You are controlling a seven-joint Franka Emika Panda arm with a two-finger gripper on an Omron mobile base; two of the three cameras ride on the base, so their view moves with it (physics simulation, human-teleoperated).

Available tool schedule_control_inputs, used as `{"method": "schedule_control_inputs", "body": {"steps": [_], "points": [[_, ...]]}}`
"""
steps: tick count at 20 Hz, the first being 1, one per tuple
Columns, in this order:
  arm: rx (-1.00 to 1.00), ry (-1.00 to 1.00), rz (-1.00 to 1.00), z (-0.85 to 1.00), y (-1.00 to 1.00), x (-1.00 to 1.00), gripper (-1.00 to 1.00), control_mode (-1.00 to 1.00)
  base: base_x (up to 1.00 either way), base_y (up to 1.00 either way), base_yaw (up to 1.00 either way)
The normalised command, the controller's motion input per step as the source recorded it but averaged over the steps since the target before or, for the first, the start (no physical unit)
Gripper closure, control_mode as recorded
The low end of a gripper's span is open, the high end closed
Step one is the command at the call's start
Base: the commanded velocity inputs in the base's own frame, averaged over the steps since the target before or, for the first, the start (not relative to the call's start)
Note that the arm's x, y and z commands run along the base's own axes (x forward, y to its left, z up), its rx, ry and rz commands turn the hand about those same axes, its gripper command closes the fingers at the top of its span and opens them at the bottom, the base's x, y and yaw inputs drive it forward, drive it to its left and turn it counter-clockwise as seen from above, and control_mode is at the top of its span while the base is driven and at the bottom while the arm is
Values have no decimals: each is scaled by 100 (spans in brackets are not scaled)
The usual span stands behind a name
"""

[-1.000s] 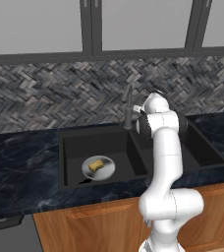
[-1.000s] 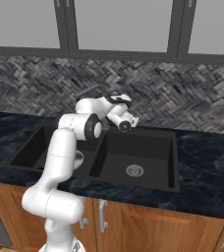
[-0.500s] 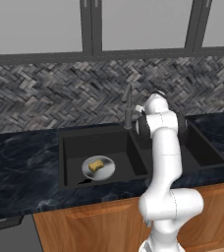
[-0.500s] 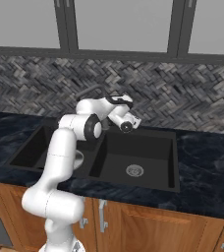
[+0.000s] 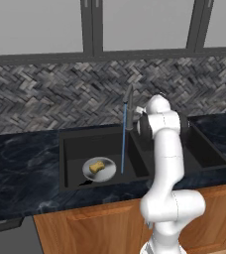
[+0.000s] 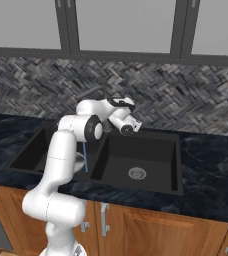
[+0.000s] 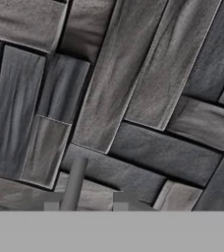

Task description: Pick the pan and sponge and place them into the sink. Then turn on the water.

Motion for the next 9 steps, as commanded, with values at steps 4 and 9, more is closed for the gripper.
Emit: {"method": "schedule_control_inputs", "body": {"steps": [4, 9], "points": [[2, -1, 0, -44, -18, -33, 100, -100, 0, 0, 0], [5, -4, 0, 38, -31, -15, 100, -100, 0, 0, 0]]}}
